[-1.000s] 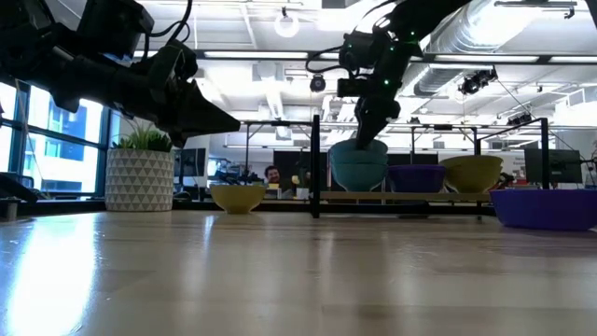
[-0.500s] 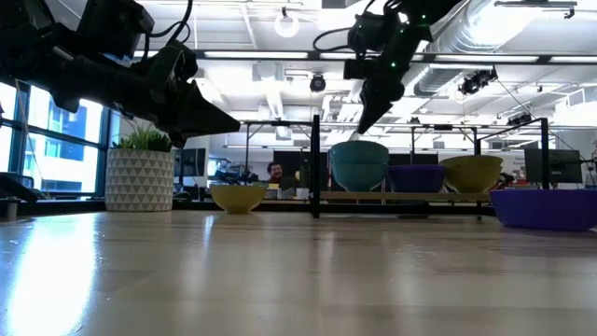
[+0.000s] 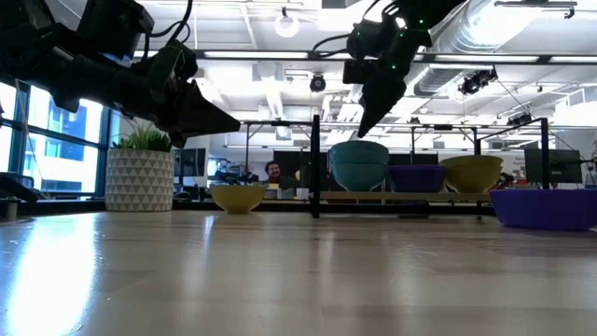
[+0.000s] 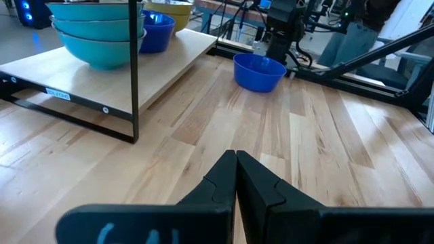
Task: Pick & Place Mini bowls
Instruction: Stack the light blue bowl on top of the light blue bowls on the shelf, then stack the yellow bowl on top of the yellow bowls on the shelf
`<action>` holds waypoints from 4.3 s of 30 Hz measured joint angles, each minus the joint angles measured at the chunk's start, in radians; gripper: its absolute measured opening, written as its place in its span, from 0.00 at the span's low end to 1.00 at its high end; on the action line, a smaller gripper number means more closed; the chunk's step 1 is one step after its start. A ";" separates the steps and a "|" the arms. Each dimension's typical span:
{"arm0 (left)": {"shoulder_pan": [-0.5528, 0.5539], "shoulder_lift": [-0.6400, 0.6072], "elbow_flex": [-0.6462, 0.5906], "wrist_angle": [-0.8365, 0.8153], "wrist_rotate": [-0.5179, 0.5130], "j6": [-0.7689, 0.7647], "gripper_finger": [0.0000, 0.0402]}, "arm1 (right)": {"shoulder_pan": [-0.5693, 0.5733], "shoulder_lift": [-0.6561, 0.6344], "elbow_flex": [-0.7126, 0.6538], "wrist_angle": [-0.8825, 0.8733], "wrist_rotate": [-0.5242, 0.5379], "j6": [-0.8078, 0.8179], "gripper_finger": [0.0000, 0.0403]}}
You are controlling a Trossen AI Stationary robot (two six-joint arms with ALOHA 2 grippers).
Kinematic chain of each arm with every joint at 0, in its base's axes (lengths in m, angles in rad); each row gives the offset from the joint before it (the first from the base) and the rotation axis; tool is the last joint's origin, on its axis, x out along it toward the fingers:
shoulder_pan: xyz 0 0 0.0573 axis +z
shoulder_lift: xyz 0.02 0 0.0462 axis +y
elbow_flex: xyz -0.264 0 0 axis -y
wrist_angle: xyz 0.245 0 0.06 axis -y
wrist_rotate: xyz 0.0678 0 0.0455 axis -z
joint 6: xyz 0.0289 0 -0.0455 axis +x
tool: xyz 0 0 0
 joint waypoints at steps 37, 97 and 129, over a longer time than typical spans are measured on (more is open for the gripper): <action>0.000 0.000 0.000 0.000 0.014 -0.004 0.01 | 0.009 -0.047 -0.004 0.058 -0.044 0.061 0.00; 0.443 0.294 0.611 -1.043 -0.168 0.393 0.54 | 0.536 -0.716 -1.310 1.693 0.158 0.411 0.00; 0.524 0.415 0.610 -0.968 -0.094 0.469 0.33 | 0.536 -0.716 -1.309 1.699 0.173 0.393 0.00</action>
